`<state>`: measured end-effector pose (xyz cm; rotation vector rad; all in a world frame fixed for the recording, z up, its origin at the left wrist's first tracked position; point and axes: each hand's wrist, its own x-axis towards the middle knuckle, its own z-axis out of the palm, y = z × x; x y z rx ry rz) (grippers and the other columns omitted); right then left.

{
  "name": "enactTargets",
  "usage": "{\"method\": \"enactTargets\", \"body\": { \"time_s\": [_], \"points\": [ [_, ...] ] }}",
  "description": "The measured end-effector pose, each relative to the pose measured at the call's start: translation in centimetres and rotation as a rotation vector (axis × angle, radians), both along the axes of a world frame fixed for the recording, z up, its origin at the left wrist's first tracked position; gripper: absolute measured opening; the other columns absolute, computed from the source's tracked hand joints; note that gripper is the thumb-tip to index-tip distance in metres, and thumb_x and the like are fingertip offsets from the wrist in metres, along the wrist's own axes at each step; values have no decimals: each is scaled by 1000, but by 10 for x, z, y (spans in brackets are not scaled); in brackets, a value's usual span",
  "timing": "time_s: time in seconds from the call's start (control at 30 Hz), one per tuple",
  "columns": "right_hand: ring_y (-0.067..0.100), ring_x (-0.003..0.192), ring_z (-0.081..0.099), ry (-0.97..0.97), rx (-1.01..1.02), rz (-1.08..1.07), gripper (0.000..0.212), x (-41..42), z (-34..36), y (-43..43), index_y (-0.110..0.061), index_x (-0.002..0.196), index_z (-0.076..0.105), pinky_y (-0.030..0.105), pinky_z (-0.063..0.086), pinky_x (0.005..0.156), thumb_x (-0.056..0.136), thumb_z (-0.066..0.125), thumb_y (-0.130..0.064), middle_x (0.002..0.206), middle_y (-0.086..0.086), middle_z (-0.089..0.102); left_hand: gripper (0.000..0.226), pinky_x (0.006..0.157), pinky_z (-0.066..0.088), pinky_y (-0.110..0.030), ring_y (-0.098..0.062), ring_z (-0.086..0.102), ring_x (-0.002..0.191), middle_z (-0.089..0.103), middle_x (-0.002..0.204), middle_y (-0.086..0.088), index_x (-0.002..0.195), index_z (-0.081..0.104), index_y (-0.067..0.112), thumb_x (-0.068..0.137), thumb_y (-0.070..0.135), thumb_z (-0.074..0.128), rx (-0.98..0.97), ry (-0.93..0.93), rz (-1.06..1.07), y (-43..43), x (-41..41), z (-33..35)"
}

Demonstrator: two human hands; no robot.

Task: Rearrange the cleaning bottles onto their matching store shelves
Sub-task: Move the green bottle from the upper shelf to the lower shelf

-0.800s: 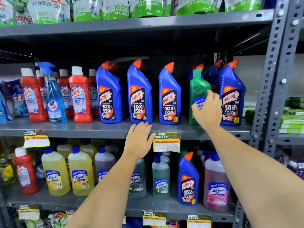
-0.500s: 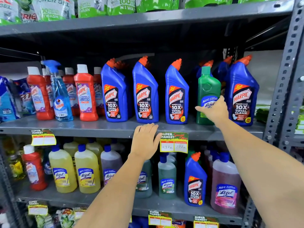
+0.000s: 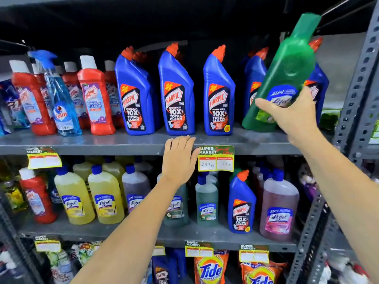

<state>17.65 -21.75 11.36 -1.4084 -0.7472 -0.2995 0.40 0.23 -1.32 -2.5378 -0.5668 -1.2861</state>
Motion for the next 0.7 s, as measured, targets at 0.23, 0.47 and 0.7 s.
{"method": "enactTargets", "body": {
  "time_s": [0.23, 0.47, 0.7],
  "points": [
    [-6, 98, 64, -4, -125, 114, 73, -70, -112, -37, -31, 114, 49, 18, 50, 88, 55, 93, -25, 108, -18, 66, 61, 119, 7, -52, -27, 10, 149, 16, 161, -14, 153, 25, 4, 99, 30, 40, -36, -20, -69, -19, -28, -92],
    [-25, 86, 54, 346, -279, 109, 81, -98, -256, 21, -14, 127, 46, -3, 37, 76, 60, 92, -13, 101, -20, 60, 57, 110, 22, -43, -26, 33, 142, 24, 157, -6, 147, 42, 8, 98, 36, 34, -273, 519, -98, -2, -69, -258],
    [16, 106, 59, 415, -438, 105, 87, -94, -333, 77, -16, 130, 45, 16, 38, 84, 58, 93, -19, 111, -6, 60, 62, 107, 34, -42, -23, 48, 133, 42, 150, -4, 144, 45, 14, 93, 47, 35, -413, 745, -92, 11, -67, -303]
  ]
}}
